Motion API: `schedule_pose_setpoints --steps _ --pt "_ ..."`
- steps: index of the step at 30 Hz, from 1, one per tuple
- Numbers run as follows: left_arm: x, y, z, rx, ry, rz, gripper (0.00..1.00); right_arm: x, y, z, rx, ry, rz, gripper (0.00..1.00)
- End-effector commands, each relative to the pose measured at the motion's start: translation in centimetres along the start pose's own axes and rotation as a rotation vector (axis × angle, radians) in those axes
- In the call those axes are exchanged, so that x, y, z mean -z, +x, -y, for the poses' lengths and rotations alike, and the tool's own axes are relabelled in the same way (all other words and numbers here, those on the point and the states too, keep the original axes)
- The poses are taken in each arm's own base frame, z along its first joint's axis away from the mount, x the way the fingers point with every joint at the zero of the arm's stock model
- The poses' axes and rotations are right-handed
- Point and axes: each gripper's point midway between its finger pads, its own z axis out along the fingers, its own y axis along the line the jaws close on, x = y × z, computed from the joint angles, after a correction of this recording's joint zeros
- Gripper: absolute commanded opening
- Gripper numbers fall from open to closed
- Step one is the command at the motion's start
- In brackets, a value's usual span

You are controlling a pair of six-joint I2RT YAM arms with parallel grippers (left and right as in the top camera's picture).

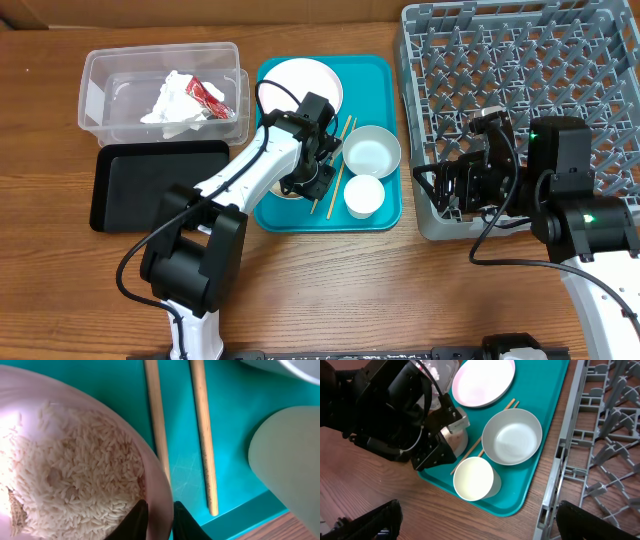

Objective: Sort waste into correct bins and load items into the dishwasher
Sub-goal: 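Grasp the rim of the pink rice bowl with the left gripper, then move the bowl over the black tray and tip the rice out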

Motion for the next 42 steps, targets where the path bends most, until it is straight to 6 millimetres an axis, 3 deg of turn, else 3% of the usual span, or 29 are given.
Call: schedule_pose_setpoints --steps 1,4,6,13,17,21,26,31,38,42 --pt "-0.5 0.4 -0.2 0.09 -0.009 -0.016 0.18 0.6 -0.9 -0.5 0.015 -0.011 0.026 1.0" --pt "-0.5 0.4 -0.1 0.097 -0.008 -0.016 0.14 0.6 -0.9 -0.5 0.015 -0.011 0.026 1.0" --pt "-0.5 0.4 -0.1 0.097 -0.007 -0.016 0.05 0.6 -0.9 -0.5 0.015 -0.011 0.025 1.0" --pt "-0.4 0.6 -0.1 0.099 -0.006 -0.025 0.04 0.6 0.0 -0.5 -0.006 -0.01 -0.009 1.0" --pt "0.6 1.1 0.0 0.113 -0.009 -0.062 0.04 0.6 0.1 -0.5 -0.009 -0.01 -0.015 1.0" --pt "3.7 0.4 0.3 0.107 -0.013 -0.072 0.04 0.6 0.0 -0.5 -0.004 -0.01 -0.011 1.0" --pt "8.9 -1.1 0.8 0.067 -0.006 -0.022 0.04 0.6 0.0 -0.5 -0.003 -0.01 -0.01 1.0" --pt "13.3 -1.0 0.6 0.067 -0.006 0.002 0.04 0.6 0.0 -0.5 -0.003 -0.01 -0.01 1.0" --pt "17.3 1.7 -3.6 0.191 0.01 0.011 0.04 0.6 0.0 -0.5 -0.003 -0.01 -0.009 1.0" --pt "19.2 3.1 -5.9 0.245 0.122 0.039 0.04 0.6 0.0 -0.5 -0.003 -0.01 -0.009 1.0"
